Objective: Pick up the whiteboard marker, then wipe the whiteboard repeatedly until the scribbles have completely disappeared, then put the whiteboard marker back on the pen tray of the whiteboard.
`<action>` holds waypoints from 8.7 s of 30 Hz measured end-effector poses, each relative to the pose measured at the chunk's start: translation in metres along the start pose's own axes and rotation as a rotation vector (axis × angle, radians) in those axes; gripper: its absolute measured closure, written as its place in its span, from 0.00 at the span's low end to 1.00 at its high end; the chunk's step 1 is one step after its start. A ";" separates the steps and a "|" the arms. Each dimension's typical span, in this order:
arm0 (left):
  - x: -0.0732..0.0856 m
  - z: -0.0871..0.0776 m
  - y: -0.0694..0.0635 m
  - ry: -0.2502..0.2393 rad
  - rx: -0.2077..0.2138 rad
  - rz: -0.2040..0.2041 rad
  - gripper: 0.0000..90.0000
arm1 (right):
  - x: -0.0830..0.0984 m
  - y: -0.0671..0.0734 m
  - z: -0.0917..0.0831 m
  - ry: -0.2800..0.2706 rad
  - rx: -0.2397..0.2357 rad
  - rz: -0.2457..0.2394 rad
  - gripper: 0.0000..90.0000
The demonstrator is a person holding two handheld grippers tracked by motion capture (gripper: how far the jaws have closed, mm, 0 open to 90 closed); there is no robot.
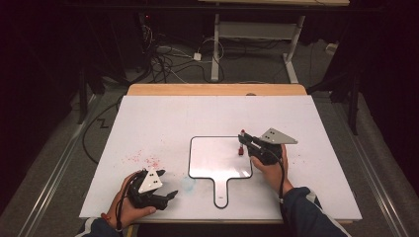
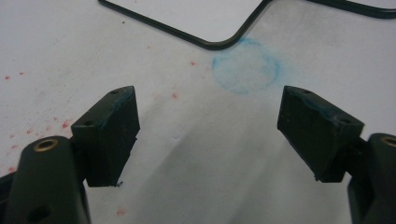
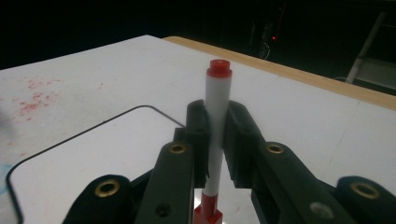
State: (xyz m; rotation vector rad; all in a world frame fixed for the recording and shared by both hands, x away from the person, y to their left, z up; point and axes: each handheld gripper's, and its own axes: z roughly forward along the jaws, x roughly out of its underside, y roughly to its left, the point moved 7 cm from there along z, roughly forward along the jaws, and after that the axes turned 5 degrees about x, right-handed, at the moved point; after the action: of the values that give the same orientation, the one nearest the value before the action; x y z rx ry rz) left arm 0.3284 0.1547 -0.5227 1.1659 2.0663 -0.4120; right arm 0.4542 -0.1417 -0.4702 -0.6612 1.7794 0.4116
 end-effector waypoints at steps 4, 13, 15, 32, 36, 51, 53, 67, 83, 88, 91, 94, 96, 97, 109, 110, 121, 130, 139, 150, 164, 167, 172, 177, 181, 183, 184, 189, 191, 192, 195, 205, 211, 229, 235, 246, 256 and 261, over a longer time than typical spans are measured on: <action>0.001 0.000 0.000 0.001 0.001 0.000 0.22 | -0.004 0.002 0.011 0.007 0.007 -0.030 0.91; 0.002 -0.001 0.000 0.008 0.001 0.004 0.22 | -0.008 -0.002 0.018 0.039 0.032 -0.025 0.91; 0.002 -0.001 0.000 0.008 -0.002 0.004 0.22 | -0.007 0.000 0.013 0.052 0.018 -0.009 0.91; 0.000 0.001 -0.001 0.008 0.004 0.009 0.22 | -0.006 -0.018 0.014 0.041 0.040 0.006 0.91; 0.001 0.000 -0.001 0.008 0.007 0.009 0.22 | -0.009 -0.023 0.024 0.044 0.066 -0.026 0.91; 0.002 -0.005 0.000 -0.006 -0.014 -0.002 0.22 | -0.025 -0.019 -0.013 0.022 0.040 0.042 0.91; 0.002 -0.005 0.000 -0.005 -0.017 -0.001 0.22 | -0.027 -0.016 -0.024 0.018 0.030 0.049 0.91; 0.002 -0.005 0.006 -0.019 -0.032 -0.017 0.22 | -0.023 -0.006 -0.087 0.034 -0.023 0.079 0.91; 0.000 -0.003 0.005 -0.012 -0.026 -0.003 0.22 | 0.000 0.012 -0.106 0.157 -0.059 0.097 0.91; -0.001 -0.003 0.004 -0.010 -0.026 -0.001 0.22 | 0.005 0.013 -0.099 0.173 -0.071 0.108 0.91; 0.001 -0.002 0.004 -0.001 -0.025 0.001 0.22 | 0.011 0.012 -0.093 0.193 -0.068 0.119 0.91; 0.002 -0.003 0.004 0.000 -0.023 -0.004 0.22 | 0.013 0.010 -0.085 0.205 -0.065 0.129 0.91; 0.002 -0.003 0.004 0.001 -0.025 -0.005 0.22 | 0.015 0.009 -0.079 0.220 -0.063 0.145 0.91; 0.002 -0.002 0.004 0.000 -0.025 -0.005 0.22 | 0.016 0.008 -0.075 0.222 -0.067 0.160 0.91; 0.001 0.001 0.001 0.014 -0.016 0.008 0.22 | 0.025 -0.010 -0.036 0.251 -0.038 0.249 0.90; 0.001 0.001 0.002 0.015 -0.016 0.009 0.22 | 0.027 -0.011 -0.033 0.250 -0.041 0.260 0.90; 0.002 0.002 0.001 0.026 -0.009 0.012 0.22 | 0.036 -0.019 -0.007 0.290 0.007 0.294 0.90; 0.003 0.003 0.000 0.036 -0.003 0.013 0.22 | 0.045 -0.021 0.006 0.341 0.068 0.266 0.84; 0.003 0.004 0.000 0.040 -0.002 0.013 0.22 | 0.042 -0.025 0.006 0.352 0.105 0.170 0.79; 0.004 0.005 -0.001 0.049 0.001 0.016 0.22 | 0.035 -0.002 0.009 0.372 -0.059 -0.075 1.00; 0.004 0.005 -0.001 0.047 0.002 0.021 0.22 | 0.047 -0.010 0.010 0.448 -0.026 -0.076 1.00; 0.004 0.004 -0.001 0.046 0.002 0.021 0.22 | 0.048 -0.012 0.008 0.448 -0.030 -0.072 0.99; 0.004 0.004 -0.002 0.046 0.002 0.023 0.22 | 0.049 -0.012 0.006 0.441 -0.050 -0.069 0.97; 0.004 0.004 -0.001 0.045 0.001 0.026 0.22 | 0.047 -0.012 0.004 0.428 -0.050 -0.063 0.96; 0.004 0.003 -0.001 0.045 0.000 0.026 0.22 | 0.041 -0.014 -0.001 0.395 -0.039 -0.077 0.98; 0.004 0.003 -0.001 0.046 0.000 0.028 0.22 | 0.040 -0.014 -0.002 0.395 -0.036 -0.093 1.00; 0.004 0.003 -0.001 0.046 0.000 0.028 0.22 | 0.040 -0.015 -0.002 0.396 -0.036 -0.097 1.00; 0.003 0.003 -0.001 0.045 -0.001 0.028 0.22 | 0.044 -0.018 -0.003 0.414 -0.027 -0.103 1.00; 0.003 0.003 -0.001 0.044 -0.002 0.027 0.22 | 0.045 -0.019 -0.004 0.411 -0.026 -0.098 1.00; 0.003 0.003 -0.001 0.044 -0.002 0.027 0.22 | 0.045 -0.019 -0.004 0.409 -0.027 -0.099 1.00; 0.003 0.002 -0.001 0.043 -0.002 0.029 0.22 | 0.046 -0.017 -0.005 0.409 -0.032 -0.099 1.00; 0.003 0.001 -0.001 0.037 -0.007 0.028 0.22 | 0.045 -0.016 -0.007 0.397 -0.019 -0.104 1.00; 0.003 0.002 -0.001 0.038 -0.009 0.029 0.22 | 0.039 -0.017 -0.009 0.370 -0.016 -0.107 1.00; 0.003 -0.001 0.007 0.021 -0.034 0.012 0.22 | 0.018 -0.016 -0.017 0.279 0.008 -0.158 0.72; 0.003 0.000 0.006 0.023 -0.031 0.016 0.22 | 0.009 -0.009 -0.025 0.241 0.006 -0.192 0.48; 0.006 -0.005 0.008 0.019 -0.053 -0.002 0.22 | -0.006 -0.007 -0.066 0.153 0.081 -0.236 0.32; 0.003 -0.006 0.010 0.006 -0.076 -0.006 0.22 | 0.012 -0.013 -0.111 0.082 0.111 -0.211 0.29; 0.001 -0.007 0.011 -0.005 -0.090 -0.010 0.22 | 0.031 -0.014 -0.128 0.086 0.130 -0.217 0.28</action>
State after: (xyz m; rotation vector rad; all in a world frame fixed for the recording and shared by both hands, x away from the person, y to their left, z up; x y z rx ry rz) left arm 0.3342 0.1652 -0.5179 1.1011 2.0655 -0.3225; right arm 0.3594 -0.2341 -0.4602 -0.7788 1.7756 0.1205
